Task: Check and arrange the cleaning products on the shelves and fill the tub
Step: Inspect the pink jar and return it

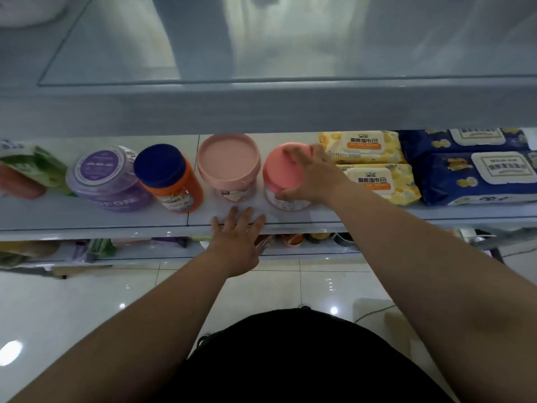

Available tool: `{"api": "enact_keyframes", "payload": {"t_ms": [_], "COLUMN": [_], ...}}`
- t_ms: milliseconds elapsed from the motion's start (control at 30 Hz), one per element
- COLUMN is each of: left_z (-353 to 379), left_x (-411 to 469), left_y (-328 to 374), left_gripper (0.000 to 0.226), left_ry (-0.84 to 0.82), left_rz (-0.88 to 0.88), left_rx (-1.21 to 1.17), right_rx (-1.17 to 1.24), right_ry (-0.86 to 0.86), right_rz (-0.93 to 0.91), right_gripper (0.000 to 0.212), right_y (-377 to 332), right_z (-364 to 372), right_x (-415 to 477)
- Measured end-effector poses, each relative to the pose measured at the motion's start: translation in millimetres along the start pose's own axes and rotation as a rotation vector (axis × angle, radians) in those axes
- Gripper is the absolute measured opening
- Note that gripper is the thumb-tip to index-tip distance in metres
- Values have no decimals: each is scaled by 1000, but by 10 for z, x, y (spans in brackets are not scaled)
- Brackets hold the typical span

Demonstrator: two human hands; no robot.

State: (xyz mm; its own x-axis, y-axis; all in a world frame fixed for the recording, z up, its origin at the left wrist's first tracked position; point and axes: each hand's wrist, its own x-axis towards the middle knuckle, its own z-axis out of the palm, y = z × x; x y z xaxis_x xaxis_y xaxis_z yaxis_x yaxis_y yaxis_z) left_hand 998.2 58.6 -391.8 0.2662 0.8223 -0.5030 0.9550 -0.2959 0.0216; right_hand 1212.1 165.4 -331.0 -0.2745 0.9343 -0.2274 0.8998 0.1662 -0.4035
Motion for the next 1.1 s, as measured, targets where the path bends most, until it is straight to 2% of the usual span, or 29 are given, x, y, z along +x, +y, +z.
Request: {"api": "enact_keyframes", "payload": {"t_ms": [167,367,433,500,533,600,633,667,767,867,933,1033,1100], "left_z": [28,46,-47,-176,-240,-319,-315,-303,-205,-133,-152,-247,-321], "left_x": [-5,43,4,-63,-96,-195,-268,-347,-589,-783,-877,-973,-1055], "left_y": [-19,-18,-3,38,56,76,49,11,-117,-157,-172,-208,-238], "left_gripper": [88,71,58,45,42,47,54,64,79,77,75,67,62], "left_ry": [18,122,211,301,284,109,-2,-95,-282,-387,-377,-247,-154], "left_rz": [-35,-132,-209,-313,-337,-315,-295,-282,-287,-231,-245,-256,-168], "left_rx": [-41,-226,-513,-918,-1166,-1738,-1948,-2058,-2121,-2265,-2321,-2243,-2130], "right_rx": [-18,20,73,215,343,646,779,881,1053,980,1012,1417,1599], "right_ry": [20,-22,-49,-80,-103,-162,-195,-235,-343,-310,-215,-182,-193], "right_rz": [-65,-116,-121,-78,-35,39,50,58,37,56,180,465,608], "right_gripper": [92,96,94,88,84,81,81,79,66,61,69,69,77], "right_y": [-21,28,14,-38,-84,-212,-260,-299,-477,-696,-850,-1034,-1116], "right_z": [22,94,78,62,61,99,152,217,292,285,335,478,586], "right_x": [-163,-401,-462,-522,-569,-710,-789,-862,-1081,-1193,-1219,-1290,-1369]}}
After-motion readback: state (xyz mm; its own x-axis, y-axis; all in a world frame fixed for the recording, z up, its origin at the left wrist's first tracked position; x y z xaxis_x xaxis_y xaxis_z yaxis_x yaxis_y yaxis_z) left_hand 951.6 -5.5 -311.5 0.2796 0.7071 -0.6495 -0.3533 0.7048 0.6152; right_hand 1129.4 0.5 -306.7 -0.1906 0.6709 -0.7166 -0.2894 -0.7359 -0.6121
